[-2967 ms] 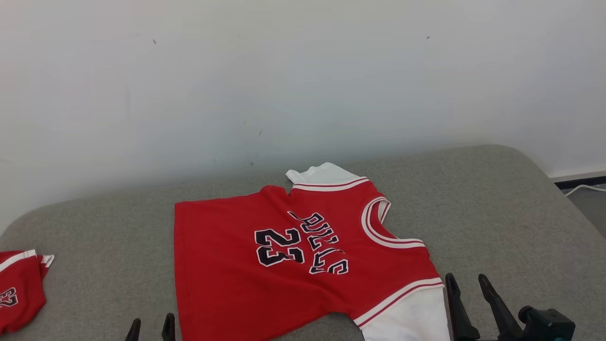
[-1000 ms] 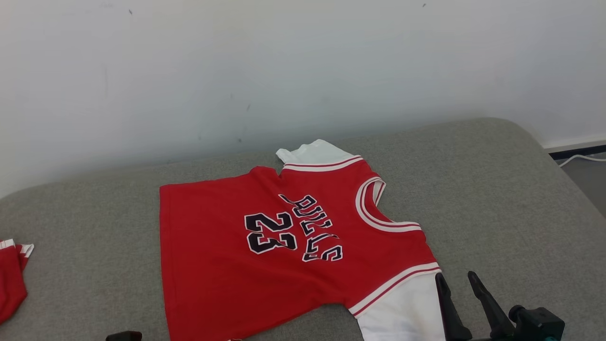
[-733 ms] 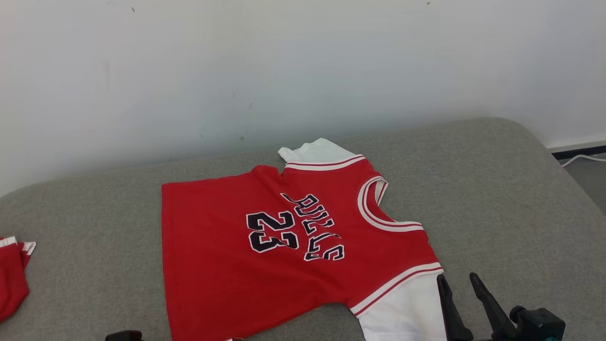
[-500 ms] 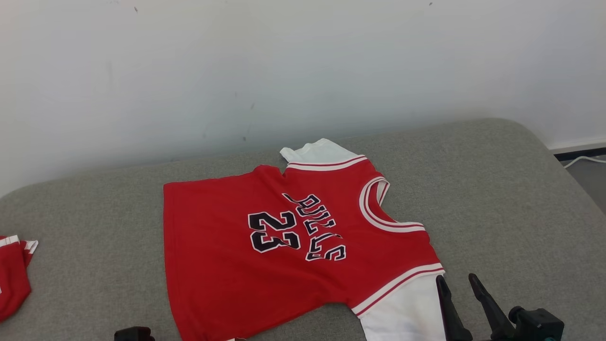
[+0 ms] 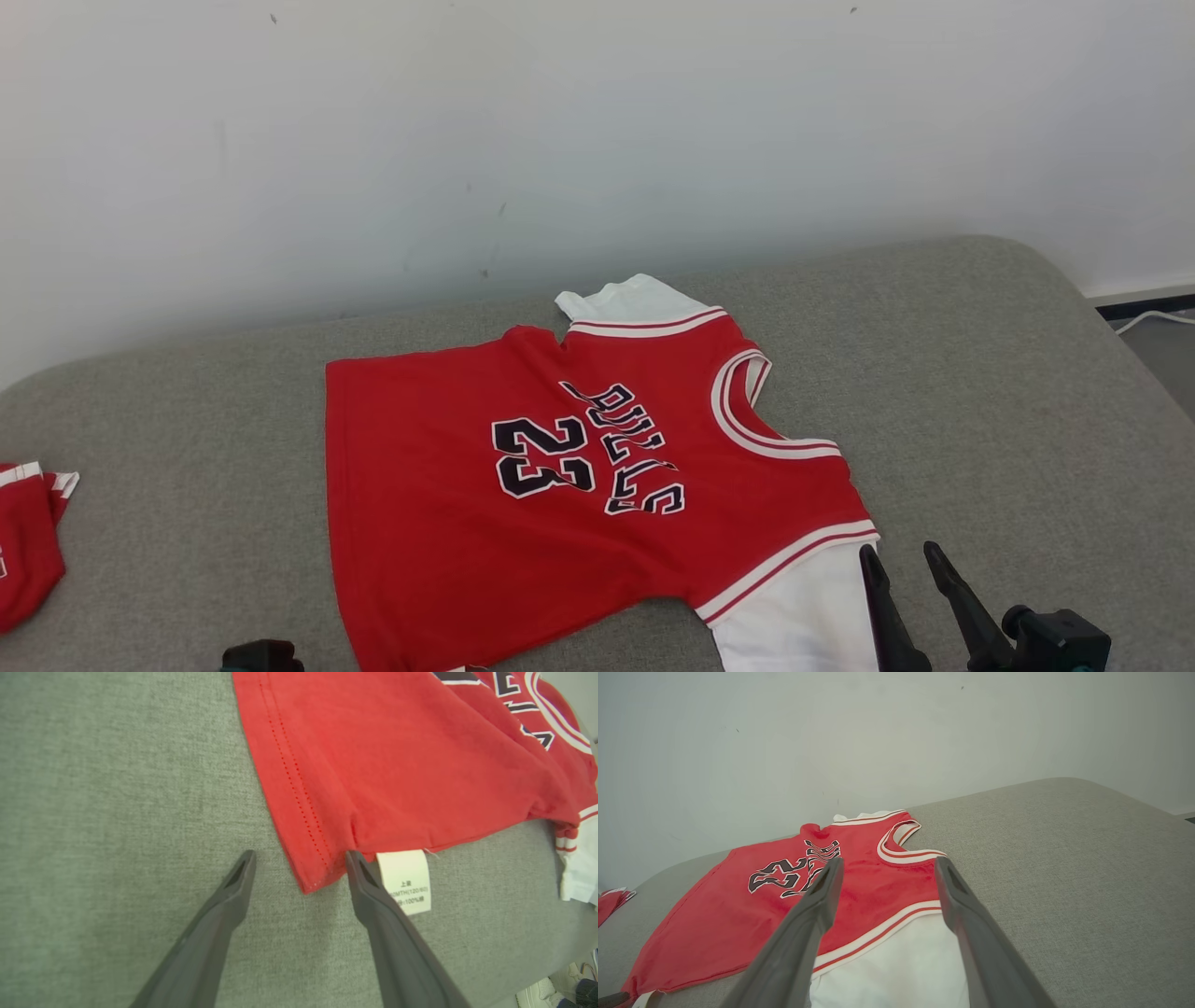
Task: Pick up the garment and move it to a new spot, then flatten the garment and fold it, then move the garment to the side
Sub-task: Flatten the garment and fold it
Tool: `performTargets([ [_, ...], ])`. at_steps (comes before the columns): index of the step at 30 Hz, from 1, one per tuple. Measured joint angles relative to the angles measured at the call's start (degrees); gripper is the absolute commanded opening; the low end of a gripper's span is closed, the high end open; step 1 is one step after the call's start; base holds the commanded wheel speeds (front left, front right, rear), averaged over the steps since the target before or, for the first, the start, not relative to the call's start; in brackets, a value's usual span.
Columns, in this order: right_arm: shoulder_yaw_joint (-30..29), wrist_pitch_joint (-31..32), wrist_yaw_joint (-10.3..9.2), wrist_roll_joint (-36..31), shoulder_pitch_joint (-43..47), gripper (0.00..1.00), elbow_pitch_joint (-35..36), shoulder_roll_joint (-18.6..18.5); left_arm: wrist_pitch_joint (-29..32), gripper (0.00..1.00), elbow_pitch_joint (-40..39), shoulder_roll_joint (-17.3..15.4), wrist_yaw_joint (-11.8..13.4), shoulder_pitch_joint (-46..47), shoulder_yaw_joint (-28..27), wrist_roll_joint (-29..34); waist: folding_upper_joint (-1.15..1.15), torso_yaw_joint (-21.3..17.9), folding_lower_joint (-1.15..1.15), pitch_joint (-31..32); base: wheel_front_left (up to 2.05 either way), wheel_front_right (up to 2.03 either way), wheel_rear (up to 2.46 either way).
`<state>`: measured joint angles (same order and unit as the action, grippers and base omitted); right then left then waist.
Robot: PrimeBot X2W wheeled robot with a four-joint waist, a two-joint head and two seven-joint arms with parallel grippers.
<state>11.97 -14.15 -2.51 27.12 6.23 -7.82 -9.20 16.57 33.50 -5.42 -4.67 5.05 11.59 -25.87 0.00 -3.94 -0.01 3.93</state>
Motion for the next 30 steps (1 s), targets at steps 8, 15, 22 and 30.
performTargets([
  [8,0.10,-0.01,0.16,-0.01,-0.02,1.00,-0.21,0.03,1.56,0.36,-0.59,0.13,-0.87,-0.12,1.35,-0.44,0.00,0.09,0.00,-0.05,0.00,0.00,0.00],
  [15,0.11,-0.01,0.49,-0.09,-0.04,1.00,-0.69,0.03,2.11,0.00,-0.86,0.43,-0.97,-0.14,2.13,-0.83,0.00,-0.11,0.00,0.00,0.00,0.00,0.00],
  [22,1.55,2.92,0.51,-0.27,0.47,1.00,-4.32,-0.37,2.14,0.00,-1.27,0.37,-0.96,-0.16,2.11,-0.82,0.00,-0.17,0.00,0.22,0.00,0.00,0.00],
  [30,1.77,8.95,-1.07,-0.21,2.65,1.00,-9.96,-0.83,2.58,0.00,-1.83,0.38,-0.87,-0.15,2.54,-0.56,0.00,0.72,0.00,-0.10,0.00,0.00,0.00],
])
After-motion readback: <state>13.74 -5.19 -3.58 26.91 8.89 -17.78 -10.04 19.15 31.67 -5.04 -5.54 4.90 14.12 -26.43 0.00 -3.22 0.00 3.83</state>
